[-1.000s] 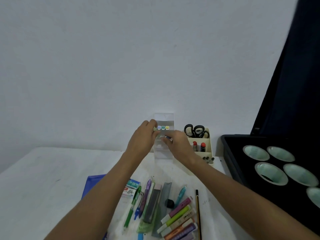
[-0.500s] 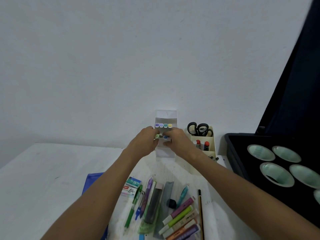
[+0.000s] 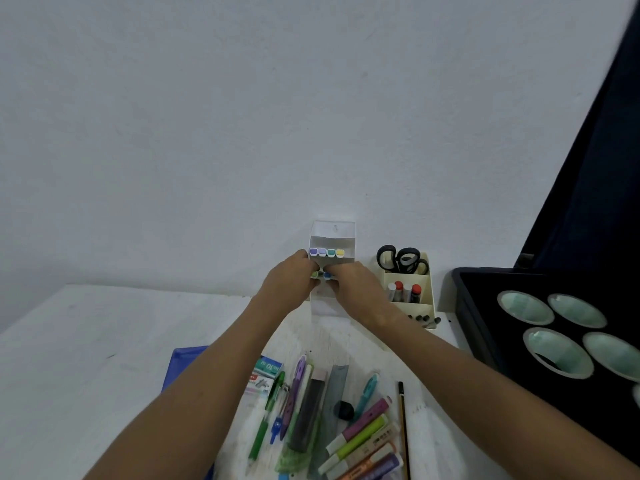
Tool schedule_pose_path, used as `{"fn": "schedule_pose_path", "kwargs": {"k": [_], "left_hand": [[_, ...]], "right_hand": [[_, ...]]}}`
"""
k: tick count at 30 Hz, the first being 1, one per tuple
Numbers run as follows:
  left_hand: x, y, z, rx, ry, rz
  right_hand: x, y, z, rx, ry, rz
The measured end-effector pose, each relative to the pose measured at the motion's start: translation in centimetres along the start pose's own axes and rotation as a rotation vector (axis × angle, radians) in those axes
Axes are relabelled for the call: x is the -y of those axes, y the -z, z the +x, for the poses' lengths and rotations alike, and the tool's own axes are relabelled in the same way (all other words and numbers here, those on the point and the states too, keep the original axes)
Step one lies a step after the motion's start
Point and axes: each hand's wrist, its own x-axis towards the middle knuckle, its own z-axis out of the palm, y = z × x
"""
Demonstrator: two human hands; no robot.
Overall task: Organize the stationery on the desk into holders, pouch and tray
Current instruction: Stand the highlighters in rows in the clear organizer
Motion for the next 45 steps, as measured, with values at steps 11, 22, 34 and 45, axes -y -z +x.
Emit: {"fn": "schedule_pose_path", "kwargs": {"k": [11,22,34,45], "left_hand": [[-0.4,-1.9,0.0,-0.088,0.022,-0.020],[-1.9,-1.4,-1.7,-0.106,-0.017,0.289],[-3.5,-0.2,-10.0,-0.011,0.024,-0.176],[-8.0,-2.0,-13.0,0.703,-0.148,-0.128]], "right_hand": [[-0.5,-1.7,0.3,-0.069,-0.016,0.029],[-0.8,-1.2,-0.4,0.096,0.004,-0.040],[1.0,3.6,-7.2,0.181,0.062,0.084],[-0.9,3.6,-15.4,0.724,0.220,-0.022]]}}
